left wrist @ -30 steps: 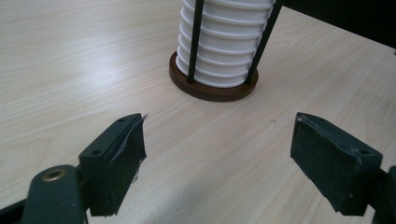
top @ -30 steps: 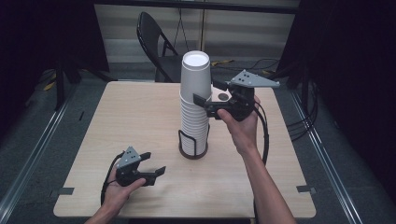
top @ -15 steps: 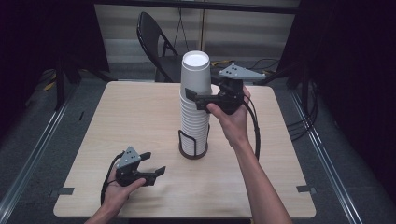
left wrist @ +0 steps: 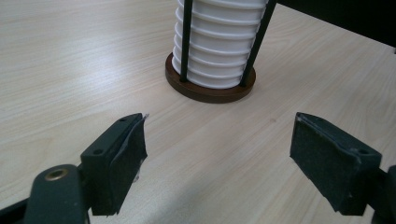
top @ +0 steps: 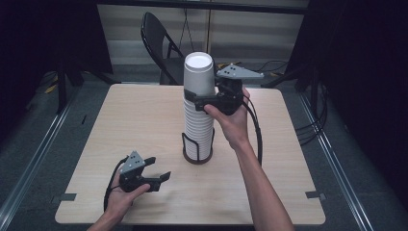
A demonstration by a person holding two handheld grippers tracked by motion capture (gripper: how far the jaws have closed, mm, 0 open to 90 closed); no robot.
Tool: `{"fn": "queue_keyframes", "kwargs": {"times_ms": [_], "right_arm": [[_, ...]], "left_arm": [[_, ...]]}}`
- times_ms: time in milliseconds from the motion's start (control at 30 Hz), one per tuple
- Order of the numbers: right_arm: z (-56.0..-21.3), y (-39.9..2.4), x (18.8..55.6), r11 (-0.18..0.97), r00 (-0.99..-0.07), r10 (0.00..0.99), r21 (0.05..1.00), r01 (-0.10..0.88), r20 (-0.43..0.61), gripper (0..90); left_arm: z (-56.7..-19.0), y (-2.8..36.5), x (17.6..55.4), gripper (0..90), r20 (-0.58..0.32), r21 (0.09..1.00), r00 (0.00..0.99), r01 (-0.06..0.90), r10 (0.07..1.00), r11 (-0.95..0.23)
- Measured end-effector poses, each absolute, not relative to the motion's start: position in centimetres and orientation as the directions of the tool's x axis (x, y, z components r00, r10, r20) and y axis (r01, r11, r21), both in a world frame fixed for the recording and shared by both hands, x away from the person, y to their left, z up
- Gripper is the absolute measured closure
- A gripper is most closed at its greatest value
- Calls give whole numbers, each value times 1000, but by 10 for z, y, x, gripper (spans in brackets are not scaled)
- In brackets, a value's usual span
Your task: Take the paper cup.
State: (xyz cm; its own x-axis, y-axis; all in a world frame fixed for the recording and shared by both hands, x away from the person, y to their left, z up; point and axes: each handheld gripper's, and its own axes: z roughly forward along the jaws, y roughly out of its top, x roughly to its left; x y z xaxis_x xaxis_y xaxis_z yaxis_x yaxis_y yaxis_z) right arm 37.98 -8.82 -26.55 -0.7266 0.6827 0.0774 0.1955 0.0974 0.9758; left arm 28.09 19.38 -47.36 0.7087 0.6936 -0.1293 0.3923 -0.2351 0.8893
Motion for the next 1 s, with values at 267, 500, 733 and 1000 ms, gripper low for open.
{"fn": "queue_keyframes", "kwargs": {"times_ms": [267,500,733,1000], "right_arm": [[-265,-83,382,121,-722,690,973,195,59,92],[-261,-84,379,112,-718,694,977,183,55,109],[-255,-86,377,91,-721,690,980,177,66,114],[-248,-87,375,67,-724,686,984,163,73,116]], "left_arm": [[-473,194,281,182,-128,889,708,392,695,-236],[-473,194,281,182,-129,889,707,393,695,-234],[-474,194,281,182,-128,889,708,392,695,-236],[-474,195,281,183,-128,889,706,394,696,-236]]}}
